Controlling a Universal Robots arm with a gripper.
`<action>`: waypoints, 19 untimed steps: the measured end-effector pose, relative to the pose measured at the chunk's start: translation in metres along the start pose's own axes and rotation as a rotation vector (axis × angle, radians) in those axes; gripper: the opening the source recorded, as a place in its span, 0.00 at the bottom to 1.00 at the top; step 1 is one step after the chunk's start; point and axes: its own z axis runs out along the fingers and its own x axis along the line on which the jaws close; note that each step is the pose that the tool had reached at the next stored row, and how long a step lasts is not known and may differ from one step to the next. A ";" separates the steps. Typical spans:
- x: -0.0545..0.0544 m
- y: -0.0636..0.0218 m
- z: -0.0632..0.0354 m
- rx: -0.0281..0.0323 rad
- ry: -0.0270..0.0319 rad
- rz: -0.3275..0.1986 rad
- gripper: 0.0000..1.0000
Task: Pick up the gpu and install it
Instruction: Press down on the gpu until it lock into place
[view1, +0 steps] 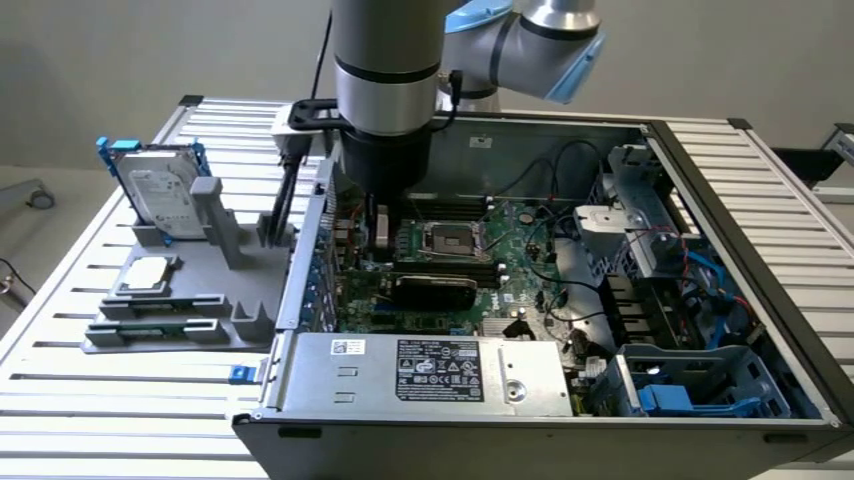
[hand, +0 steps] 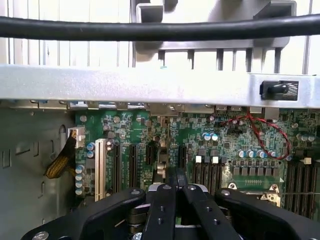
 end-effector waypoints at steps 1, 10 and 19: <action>0.000 0.0014 -0.0007 -0.0004 -0.0002 0.000 0.11; 0.000 0.0152 -0.0019 -0.0040 0.0015 0.000 0.11; 0.000 0.0215 -0.0027 -0.0060 0.0162 -0.001 0.11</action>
